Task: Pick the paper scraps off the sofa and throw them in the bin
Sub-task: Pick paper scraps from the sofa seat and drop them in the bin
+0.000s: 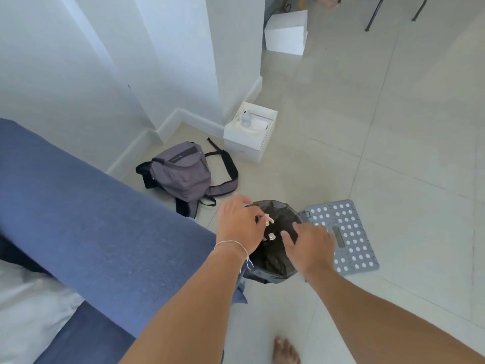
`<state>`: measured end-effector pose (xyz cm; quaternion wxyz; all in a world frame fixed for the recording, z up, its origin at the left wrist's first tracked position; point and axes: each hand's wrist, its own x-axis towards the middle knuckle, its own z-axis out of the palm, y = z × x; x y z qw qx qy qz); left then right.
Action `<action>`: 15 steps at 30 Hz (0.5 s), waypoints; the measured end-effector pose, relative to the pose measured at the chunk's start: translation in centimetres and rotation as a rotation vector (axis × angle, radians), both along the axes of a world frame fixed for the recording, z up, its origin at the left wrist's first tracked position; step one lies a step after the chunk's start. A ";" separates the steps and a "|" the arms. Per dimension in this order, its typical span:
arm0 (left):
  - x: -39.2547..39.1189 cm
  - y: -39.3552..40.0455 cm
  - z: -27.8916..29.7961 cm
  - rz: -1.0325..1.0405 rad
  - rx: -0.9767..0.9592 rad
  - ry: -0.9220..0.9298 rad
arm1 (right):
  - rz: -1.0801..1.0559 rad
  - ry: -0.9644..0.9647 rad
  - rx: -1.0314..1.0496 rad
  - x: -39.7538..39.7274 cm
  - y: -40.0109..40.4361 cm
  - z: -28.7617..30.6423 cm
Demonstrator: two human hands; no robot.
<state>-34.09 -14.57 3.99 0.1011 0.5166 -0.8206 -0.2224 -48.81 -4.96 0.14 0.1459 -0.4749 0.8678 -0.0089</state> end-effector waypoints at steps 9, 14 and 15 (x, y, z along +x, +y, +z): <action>-2.7 0.7 -2.6 -0.113 0.071 -0.208 | -0.031 -0.170 -0.004 -4.1 1.9 -1.9; -2.9 0.8 -3.2 -0.150 0.159 -0.272 | 0.101 -0.131 0.075 -4.6 3.0 -2.4; -2.9 0.8 -3.2 -0.169 0.181 -0.276 | 0.116 -0.133 0.079 -4.5 3.0 -2.5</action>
